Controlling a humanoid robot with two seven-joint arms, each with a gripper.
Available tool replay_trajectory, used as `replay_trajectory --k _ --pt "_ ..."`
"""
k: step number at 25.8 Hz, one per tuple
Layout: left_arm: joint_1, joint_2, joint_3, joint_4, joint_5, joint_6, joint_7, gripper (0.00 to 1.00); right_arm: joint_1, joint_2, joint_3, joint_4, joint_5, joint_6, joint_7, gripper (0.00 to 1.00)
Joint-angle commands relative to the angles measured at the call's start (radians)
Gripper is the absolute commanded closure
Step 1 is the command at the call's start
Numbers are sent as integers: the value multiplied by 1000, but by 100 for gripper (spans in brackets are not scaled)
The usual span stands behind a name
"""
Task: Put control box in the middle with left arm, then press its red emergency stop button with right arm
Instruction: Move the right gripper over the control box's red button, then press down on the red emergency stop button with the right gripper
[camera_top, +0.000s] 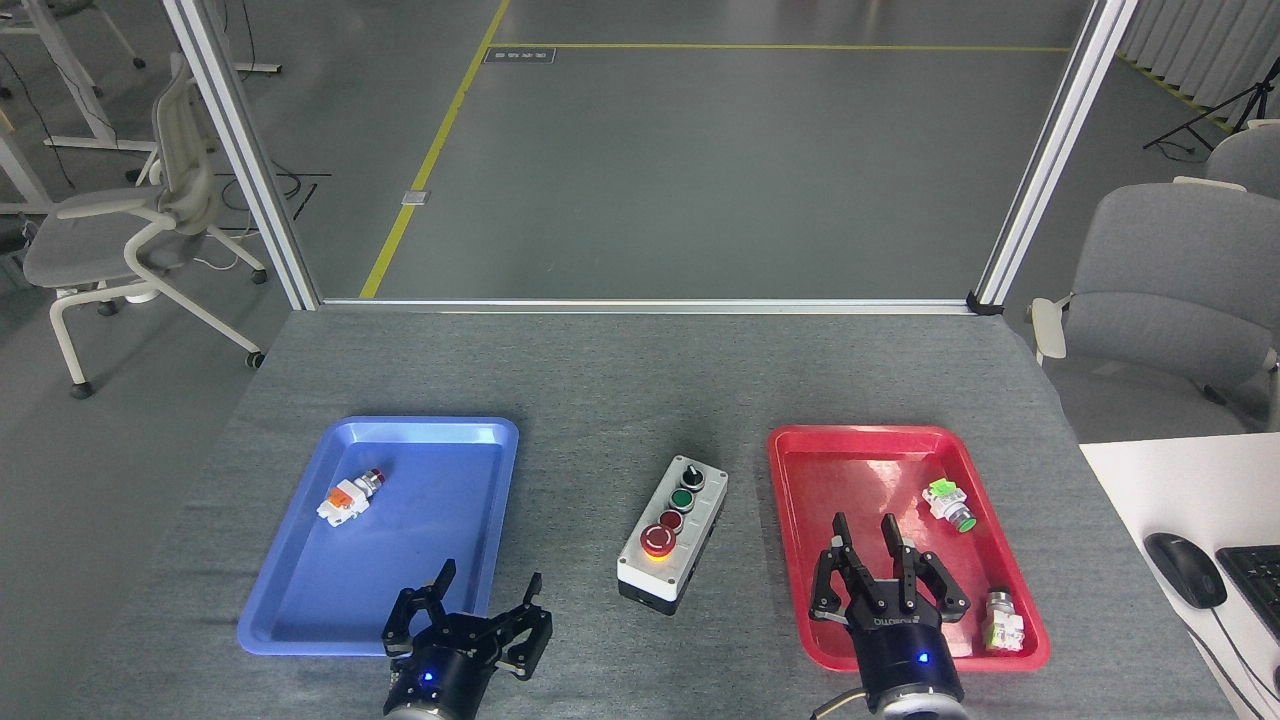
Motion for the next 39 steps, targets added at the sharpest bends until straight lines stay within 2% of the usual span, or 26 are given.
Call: replay_trajectory --k 1,4,5,9,17,24,27,32,39 --pt "21 2 169 -49 2 -48 1 1 1 1 9 11 0 -26 -6 79" --pt "1 -1 270 -34 12 -102 4 1 0 3 11 12 -2 -74 -6 98" --pt "-11 -1 290 -25 20 -123 6 1 -2 3 14 14 -2 -83 -5 100" --pt "-54 9 338 -2 23 -181 12 1 -9 17 51 35 0 -90 -5 100" --pt "-78 1 370 49 23 -172 18 1 -109 36 144 126 0 -80 4 100" --pt "-97 2 382 66 22 -169 21 1 -204 72 195 279 7 -86 4 100" --pt "-97 -1 381 69 22 -171 21 1 -247 83 255 347 6 -66 3 100" --pt "-111 7 381 72 22 -171 13 1 -258 102 297 428 9 -58 0 100" --pt "-115 12 381 83 23 -184 12 1 -259 113 325 451 10 0 0 100"
